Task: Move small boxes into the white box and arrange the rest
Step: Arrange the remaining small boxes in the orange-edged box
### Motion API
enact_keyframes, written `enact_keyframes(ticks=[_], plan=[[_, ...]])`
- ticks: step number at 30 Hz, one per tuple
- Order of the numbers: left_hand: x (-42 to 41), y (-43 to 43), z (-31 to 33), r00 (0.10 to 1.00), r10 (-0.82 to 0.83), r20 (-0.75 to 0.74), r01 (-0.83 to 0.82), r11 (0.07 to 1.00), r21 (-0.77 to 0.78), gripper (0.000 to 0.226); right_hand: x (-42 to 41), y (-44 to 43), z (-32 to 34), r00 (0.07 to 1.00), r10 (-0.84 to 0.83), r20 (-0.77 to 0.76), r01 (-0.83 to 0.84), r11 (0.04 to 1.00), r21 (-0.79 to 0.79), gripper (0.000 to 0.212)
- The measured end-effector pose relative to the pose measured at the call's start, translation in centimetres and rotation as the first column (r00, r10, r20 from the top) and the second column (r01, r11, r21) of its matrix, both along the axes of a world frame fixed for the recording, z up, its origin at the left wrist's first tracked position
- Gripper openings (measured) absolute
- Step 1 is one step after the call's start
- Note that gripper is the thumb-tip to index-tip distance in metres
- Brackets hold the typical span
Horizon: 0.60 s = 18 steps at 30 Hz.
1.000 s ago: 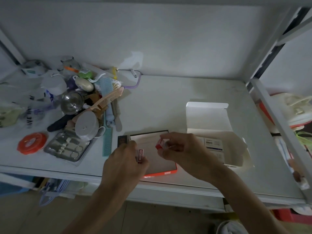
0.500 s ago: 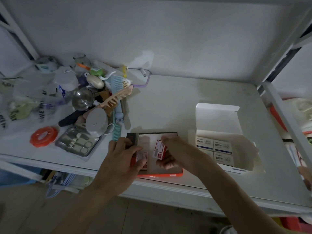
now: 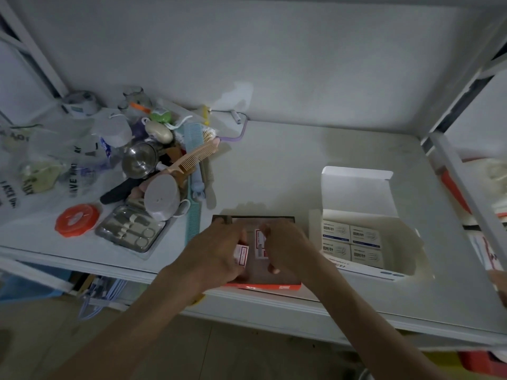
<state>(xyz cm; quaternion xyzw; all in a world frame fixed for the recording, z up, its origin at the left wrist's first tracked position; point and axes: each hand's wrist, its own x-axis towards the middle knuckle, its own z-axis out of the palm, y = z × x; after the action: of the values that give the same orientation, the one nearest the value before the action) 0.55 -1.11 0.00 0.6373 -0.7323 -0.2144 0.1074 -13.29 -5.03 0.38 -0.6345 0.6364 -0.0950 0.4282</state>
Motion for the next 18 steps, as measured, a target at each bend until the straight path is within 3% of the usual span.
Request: enact_keyframes(ticks=[4, 6, 8, 12, 15, 18], plan=[[0.6, 0.6, -1.1, 0.978, 0.08, -0.193, -0.089, 0.995, -0.042, 0.025, -0.6, -0.4, 0.2, 0.992, 0.065, -0.106, -0.065, 0.998, 0.008, 0.024], [1.2, 1.2, -1.3, 0.97, 0.079, -0.23, -0.088, 0.996, -0.027, 0.025, -0.7, -0.4, 0.6, 0.978, 0.099, -0.184, -0.097, 0.995, 0.018, 0.004], [1.6, 1.7, -1.5, 0.98, 0.048, -0.194, -0.055, 0.998, -0.031, 0.029, -0.9, -0.4, 0.5, 0.97, 0.11, -0.215, -0.11, 0.994, 0.01, 0.023], [1.6, 1.9, -1.7, 0.99, -0.001, -0.138, -0.017, 0.991, -0.132, 0.022, -1.0, -0.4, 0.2, 0.97, 0.112, -0.217, -0.122, 0.992, -0.034, 0.029], [2.0, 1.3, -2.0, 0.998, -0.015, -0.068, 0.007, 0.994, -0.113, 0.048, -1.0, -0.6, -0.2, 0.972, 0.128, -0.199, -0.141, 0.989, -0.051, 0.018], [2.2, 1.1, -2.0, 0.998, -0.014, -0.066, 0.01, 0.998, -0.061, 0.041, -1.1, -0.6, -0.3, 0.967, 0.165, -0.192, -0.177, 0.983, -0.045, 0.018]])
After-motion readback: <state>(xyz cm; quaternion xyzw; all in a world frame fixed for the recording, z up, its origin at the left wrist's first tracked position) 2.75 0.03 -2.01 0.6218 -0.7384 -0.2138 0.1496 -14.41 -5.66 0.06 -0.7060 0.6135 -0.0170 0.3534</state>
